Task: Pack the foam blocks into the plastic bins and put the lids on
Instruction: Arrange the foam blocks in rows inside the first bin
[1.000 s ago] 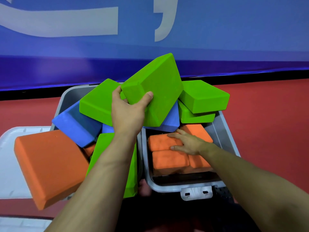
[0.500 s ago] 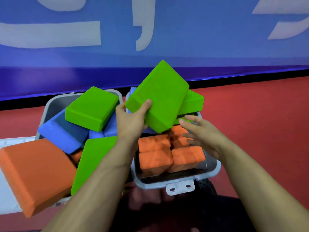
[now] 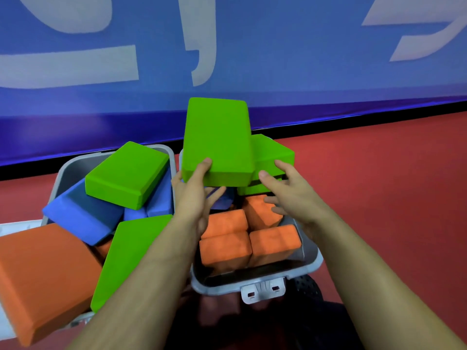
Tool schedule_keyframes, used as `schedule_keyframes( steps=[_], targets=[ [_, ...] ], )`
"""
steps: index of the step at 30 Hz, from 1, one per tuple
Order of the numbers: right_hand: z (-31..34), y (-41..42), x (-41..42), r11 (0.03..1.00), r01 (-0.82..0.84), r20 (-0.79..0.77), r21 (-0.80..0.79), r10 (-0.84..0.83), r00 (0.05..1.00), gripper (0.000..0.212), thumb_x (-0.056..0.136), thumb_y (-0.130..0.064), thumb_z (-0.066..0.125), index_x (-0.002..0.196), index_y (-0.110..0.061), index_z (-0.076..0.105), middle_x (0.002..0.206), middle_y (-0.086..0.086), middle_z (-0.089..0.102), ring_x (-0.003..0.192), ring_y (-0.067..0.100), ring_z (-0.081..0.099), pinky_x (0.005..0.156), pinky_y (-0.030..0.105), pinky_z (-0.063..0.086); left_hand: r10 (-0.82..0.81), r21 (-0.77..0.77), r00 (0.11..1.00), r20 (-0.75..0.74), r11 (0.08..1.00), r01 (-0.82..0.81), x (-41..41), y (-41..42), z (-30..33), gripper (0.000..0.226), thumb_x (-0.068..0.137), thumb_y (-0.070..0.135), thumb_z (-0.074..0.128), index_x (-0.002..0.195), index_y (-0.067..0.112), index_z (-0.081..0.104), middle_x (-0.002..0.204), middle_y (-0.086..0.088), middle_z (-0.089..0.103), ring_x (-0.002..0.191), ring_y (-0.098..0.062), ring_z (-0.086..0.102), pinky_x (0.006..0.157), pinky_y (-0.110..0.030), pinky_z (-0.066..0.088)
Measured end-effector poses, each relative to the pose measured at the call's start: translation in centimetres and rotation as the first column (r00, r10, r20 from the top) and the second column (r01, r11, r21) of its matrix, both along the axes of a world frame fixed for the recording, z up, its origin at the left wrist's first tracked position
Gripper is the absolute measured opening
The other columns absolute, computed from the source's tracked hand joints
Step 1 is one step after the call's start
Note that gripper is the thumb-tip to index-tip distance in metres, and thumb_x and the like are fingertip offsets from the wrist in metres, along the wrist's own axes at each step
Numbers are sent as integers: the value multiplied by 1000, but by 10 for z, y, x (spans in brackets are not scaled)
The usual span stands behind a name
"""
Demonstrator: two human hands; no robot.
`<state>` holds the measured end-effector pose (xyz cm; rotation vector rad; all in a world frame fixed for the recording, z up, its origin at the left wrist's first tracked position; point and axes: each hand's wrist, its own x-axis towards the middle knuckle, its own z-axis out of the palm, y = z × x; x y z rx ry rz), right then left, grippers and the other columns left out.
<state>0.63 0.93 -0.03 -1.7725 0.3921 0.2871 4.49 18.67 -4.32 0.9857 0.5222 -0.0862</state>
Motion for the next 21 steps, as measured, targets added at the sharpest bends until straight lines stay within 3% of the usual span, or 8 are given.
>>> schedule_keyframes(
  steps=[2,6,9,13,15,17,19,21],
  targets=[
    [-4,0,4,999,-1,6,-33,1,1000,65,97,-44,60,153,-24,34,108,3,64,106,32,69,95,51,54,43,25,999,-33,999,-42,11,11,-8,57,90,25,74,138,13,47,123,-6,70,101,-35,72,80,-46,62],
    [-20,0,9,993,-69,-27,-100,67,997,59,95,-50,60,146,-23,45,113,-7,64,95,20,73,96,48,55,100,144,993,-58,985,-91,21,14,-26,69,87,21,79,142,22,38,131,0,62,113,-27,65,78,-42,58],
    [-26,-2,11,988,-108,-61,-111,102,993,51,97,-48,59,140,-22,50,121,-1,65,94,20,73,95,47,54,112,171,990,-87,981,-96,27,9,-42,68,86,20,79,142,19,41,133,-1,61,116,-26,63,70,-35,54],
    [-36,-11,10,967,-154,-105,-204,135,985,49,97,-47,59,136,-19,52,116,3,67,96,24,72,95,45,55,118,201,982,-147,976,-88,29,7,-65,83,70,41,86,141,22,48,139,-4,56,106,-20,64,63,-30,58],
    [-45,-21,11,953,-166,-121,-255,139,983,54,96,-46,61,139,-14,51,123,4,64,105,25,69,98,44,53,144,191,977,-160,975,-113,26,6,-72,78,81,35,83,146,17,43,138,-1,59,100,-15,62,73,-34,57],
    [-56,-32,15,921,-167,-119,-353,133,984,59,95,-45,65,140,-9,52,132,7,62,116,24,63,102,39,49,174,236,974,-148,962,-136,25,3,-80,94,70,48,88,144,13,43,135,-2,63,100,-16,66,90,-42,56],
    [-71,-42,18,890,-142,-106,-432,106,989,59,93,-43,68,138,-7,55,132,11,63,120,25,60,104,37,46,203,399,964,-169,909,-121,20,-2,-89,131,43,73,90,147,11,38,140,-8,60,120,-26,63,104,-54,50],
    [-89,-46,22,872,-141,-111,-468,100,989,58,91,-43,70,135,-7,57,132,13,63,121,26,60,102,37,47,198,565,956,-214,824,-44,3,-12,-82,127,57,63,90,152,6,27,152,-20,42,139,-34,44,114,-48,38]
  ],
)
